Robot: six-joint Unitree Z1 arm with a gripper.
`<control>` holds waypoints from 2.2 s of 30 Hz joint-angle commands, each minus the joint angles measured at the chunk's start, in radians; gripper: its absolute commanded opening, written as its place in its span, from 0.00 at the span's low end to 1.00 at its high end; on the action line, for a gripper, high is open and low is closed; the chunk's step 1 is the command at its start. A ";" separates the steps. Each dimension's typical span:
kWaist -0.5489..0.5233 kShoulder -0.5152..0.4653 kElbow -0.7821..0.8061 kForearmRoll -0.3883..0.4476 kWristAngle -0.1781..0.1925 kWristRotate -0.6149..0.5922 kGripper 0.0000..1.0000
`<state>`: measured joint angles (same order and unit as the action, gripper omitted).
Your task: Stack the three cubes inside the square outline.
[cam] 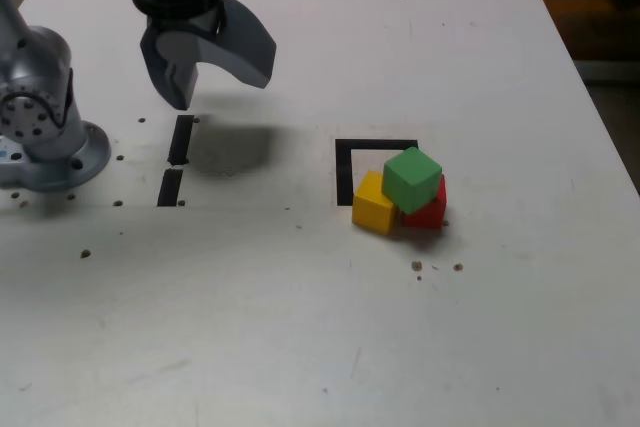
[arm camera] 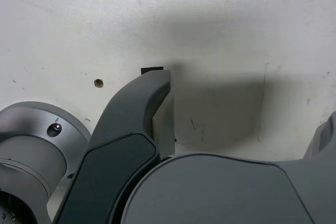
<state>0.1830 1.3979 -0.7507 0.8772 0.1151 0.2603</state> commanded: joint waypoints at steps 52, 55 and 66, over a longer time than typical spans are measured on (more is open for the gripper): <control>-0.252 0.443 -0.820 0.443 -0.231 -0.254 0.97; -0.266 0.471 -0.829 0.444 -0.236 -0.291 0.97; -0.270 0.538 -0.848 0.446 -0.262 -0.335 0.97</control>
<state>-0.0867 1.9295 -1.5887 1.3239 -0.1422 -0.0711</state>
